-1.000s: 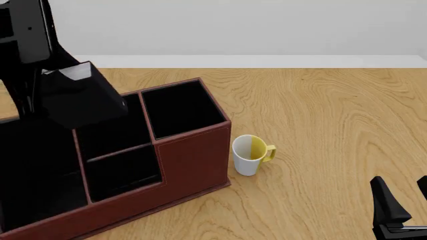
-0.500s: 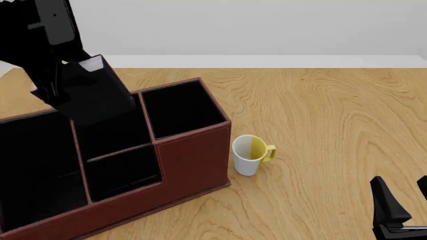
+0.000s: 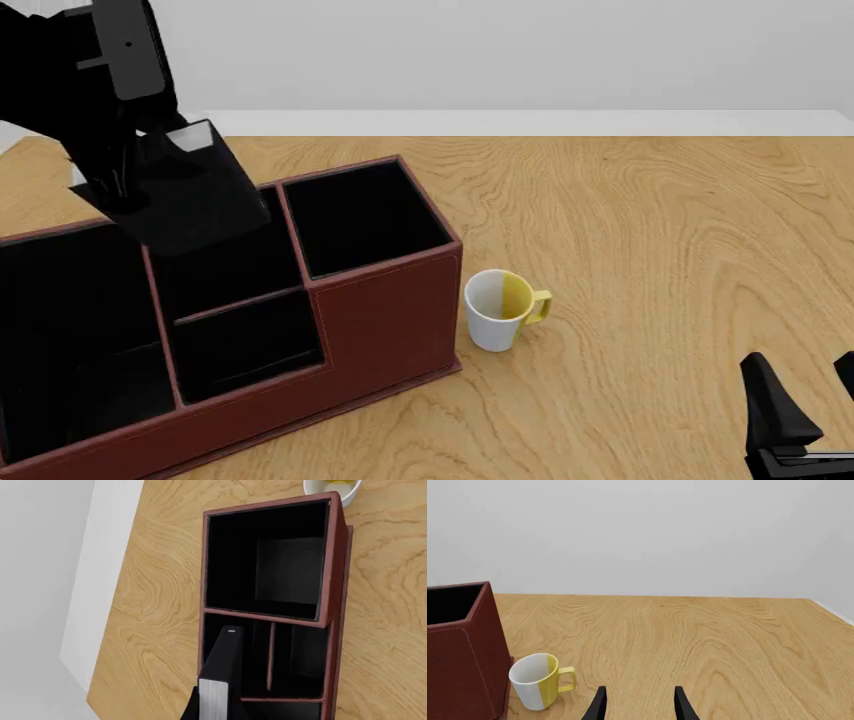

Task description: Pick up the book and place it in the front compartment of the caddy.

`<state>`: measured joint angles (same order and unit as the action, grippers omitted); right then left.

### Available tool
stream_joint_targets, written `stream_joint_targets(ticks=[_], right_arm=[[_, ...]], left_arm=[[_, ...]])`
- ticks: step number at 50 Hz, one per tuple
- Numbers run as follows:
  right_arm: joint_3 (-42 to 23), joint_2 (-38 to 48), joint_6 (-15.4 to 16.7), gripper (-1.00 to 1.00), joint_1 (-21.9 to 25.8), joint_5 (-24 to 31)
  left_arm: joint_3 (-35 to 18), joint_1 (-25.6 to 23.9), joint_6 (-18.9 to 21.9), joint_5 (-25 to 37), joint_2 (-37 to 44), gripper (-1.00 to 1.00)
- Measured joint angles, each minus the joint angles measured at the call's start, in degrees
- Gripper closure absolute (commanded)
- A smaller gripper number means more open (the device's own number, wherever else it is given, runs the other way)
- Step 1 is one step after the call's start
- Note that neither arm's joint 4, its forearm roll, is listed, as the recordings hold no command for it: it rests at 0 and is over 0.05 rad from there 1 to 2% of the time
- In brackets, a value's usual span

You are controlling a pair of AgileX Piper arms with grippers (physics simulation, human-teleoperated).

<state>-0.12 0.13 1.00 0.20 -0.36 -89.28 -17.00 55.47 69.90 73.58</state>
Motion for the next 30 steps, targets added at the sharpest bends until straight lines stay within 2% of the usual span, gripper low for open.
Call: stream_joint_targets(ticks=[30], right_arm=[[0.0,0.0,0.0,-1.0,0.0,0.0]], left_arm=[[-0.05,-0.05,0.72,0.0,1.85,1.0]])
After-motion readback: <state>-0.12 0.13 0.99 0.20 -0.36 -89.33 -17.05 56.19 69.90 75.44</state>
